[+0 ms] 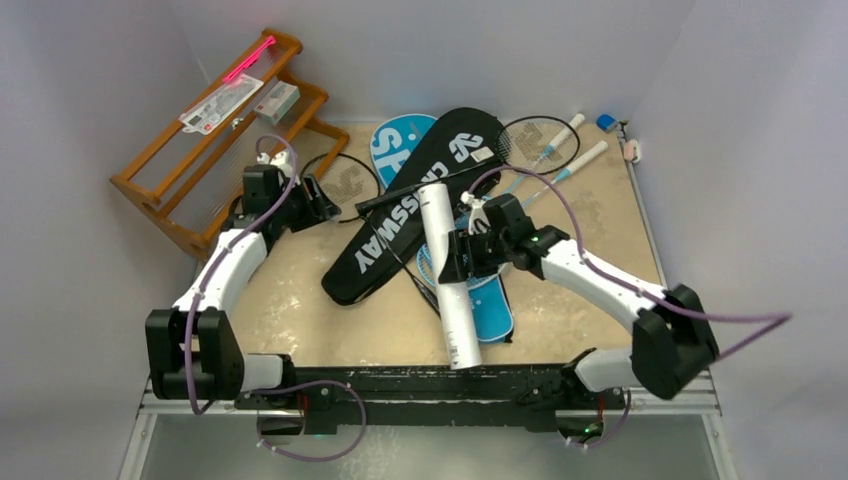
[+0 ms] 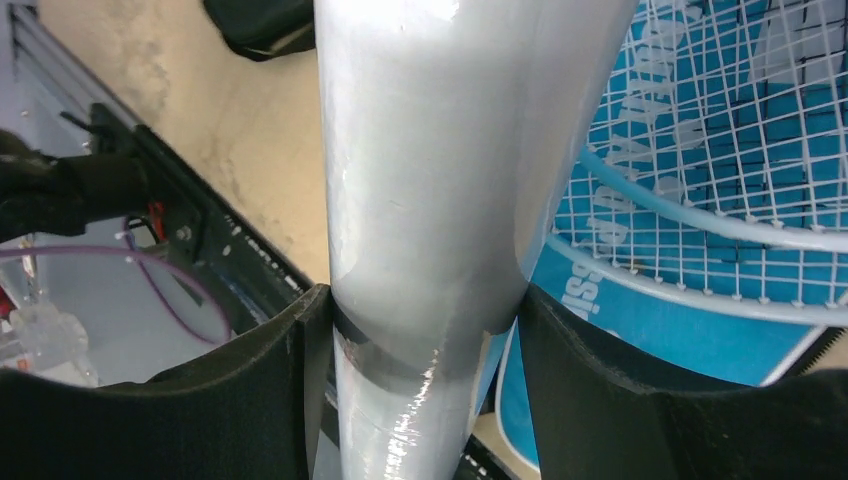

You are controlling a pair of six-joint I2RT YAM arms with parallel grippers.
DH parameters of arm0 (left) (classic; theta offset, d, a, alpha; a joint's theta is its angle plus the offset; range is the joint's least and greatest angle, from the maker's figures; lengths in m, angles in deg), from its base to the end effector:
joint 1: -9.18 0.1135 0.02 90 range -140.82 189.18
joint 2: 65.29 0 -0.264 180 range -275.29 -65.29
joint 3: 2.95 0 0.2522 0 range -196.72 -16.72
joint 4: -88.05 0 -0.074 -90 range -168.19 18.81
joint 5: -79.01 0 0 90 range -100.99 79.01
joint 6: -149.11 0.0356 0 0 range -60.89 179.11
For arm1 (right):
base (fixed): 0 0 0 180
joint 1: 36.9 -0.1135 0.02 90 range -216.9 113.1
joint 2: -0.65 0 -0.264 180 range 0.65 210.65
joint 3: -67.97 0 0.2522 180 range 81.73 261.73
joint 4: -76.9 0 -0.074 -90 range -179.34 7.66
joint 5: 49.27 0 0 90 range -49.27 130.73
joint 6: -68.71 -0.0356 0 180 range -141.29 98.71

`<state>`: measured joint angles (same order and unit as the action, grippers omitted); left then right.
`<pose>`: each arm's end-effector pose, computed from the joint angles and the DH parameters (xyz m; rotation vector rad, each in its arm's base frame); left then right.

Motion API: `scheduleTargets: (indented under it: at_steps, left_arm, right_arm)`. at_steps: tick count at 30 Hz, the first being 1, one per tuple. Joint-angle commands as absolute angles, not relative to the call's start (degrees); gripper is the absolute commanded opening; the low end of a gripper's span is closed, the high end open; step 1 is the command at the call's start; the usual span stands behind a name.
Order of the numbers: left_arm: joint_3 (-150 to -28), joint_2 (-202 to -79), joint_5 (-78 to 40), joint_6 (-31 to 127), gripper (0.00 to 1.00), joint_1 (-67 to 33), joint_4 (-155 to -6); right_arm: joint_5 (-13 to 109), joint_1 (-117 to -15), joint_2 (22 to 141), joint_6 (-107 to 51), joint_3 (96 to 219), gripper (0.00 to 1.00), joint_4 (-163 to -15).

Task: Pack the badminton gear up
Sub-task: Place the shuttle tube at the center of the board.

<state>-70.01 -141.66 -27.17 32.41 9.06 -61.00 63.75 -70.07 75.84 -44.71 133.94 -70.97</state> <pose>0.2892 -0.0105 0.2593 -0.3810 2.2719 -0.5649 0.2281 0.1657 0.2578 -0.4254 2.3797 0.9474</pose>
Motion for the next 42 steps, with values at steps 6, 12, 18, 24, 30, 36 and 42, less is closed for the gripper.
scheduleTargets:
  at_steps: [6,12,18,24,30,36,42]
  left_arm:
    - [-61.3,-139.5,-55.7,19.9,0.5,8.4,-78.0]
    - [-55.3,-139.4,-60.7,10.6,0.5,3.1,-92.5]
    - [-52.6,-141.5,-62.1,1.5,0.5,-2.8,-106.1]
    - [-51.6,-147.3,-60.7,0.5,0.5,-4.4,-112.5]
    - [-48.0,-160.3,-64.6,-7.6,0.5,-4.8,-132.7]
    - [-45.6,-166.7,-65.8,-13.0,0.5,-5.2,-146.0]
    - [-45.1,-165.3,-65.5,-14.8,0.5,-6.2,-147.2]
  right_arm:
    - [56.3,-70.4,86.2,-46.8,136.8,0.72,-78.7]
    - [54.7,-70.4,82.1,-45.5,134.9,0.91,-80.6]
    - [51.0,-70.4,74.7,-43.8,132.8,0.93,-83.5]
    - [56.0,-70.4,68.7,-42.6,128.5,0.85,-90.5]
    - [63.5,-70.4,68.7,-44.4,124.7,0.77,-98.1]
    - [68.9,-70.5,69.9,-45.8,122.7,0.72,-103.6]
    - [71.5,-70.5,72.4,-47.7,121.2,0.62,-110.3]
